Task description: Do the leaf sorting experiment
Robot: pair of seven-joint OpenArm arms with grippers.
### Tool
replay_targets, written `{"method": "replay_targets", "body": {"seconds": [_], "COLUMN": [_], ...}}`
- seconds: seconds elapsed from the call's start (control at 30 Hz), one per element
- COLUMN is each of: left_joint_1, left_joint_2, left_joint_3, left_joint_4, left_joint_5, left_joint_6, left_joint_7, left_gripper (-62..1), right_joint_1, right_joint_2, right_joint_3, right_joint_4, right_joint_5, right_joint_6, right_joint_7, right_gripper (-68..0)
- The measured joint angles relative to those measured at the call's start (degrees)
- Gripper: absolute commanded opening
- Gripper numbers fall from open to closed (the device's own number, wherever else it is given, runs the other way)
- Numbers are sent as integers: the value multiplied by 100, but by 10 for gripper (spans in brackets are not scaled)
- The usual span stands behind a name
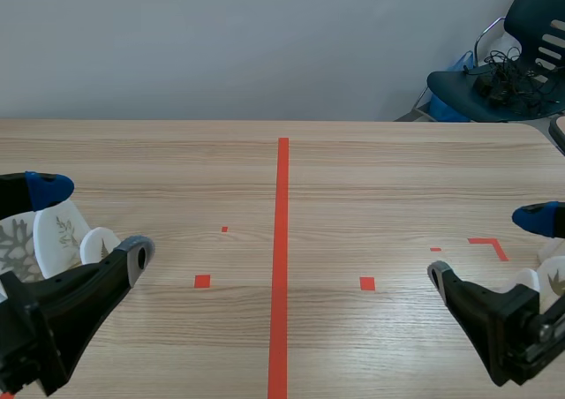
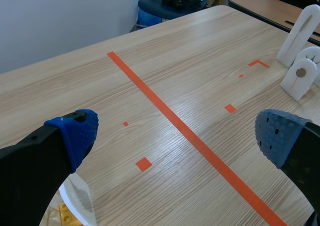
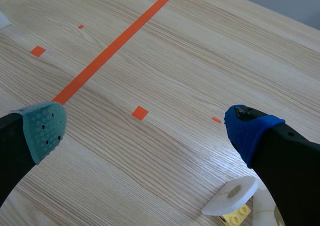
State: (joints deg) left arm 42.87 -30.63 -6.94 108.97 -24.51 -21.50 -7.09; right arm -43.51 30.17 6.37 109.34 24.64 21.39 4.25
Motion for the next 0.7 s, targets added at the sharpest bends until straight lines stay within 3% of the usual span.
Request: {"method": "replay_targets", "body": {"seconds": [0.7], "left_joint_1": [0], "left_joint_2": [0], "left_joint_3": [0], "left_joint_4": [0], "left_joint_5": [2], "left_joint_6": [-9], "left_joint_7": [0], "left_gripper": [14], "right_joint_1": [125], "right_joint_2": [-2], "right_joint_3": [0], "right_joint_4": [0], "right_joint_5": [0], "right_joint_6": [0], "right_joint_7": [-175], "right_gripper": [4]}}
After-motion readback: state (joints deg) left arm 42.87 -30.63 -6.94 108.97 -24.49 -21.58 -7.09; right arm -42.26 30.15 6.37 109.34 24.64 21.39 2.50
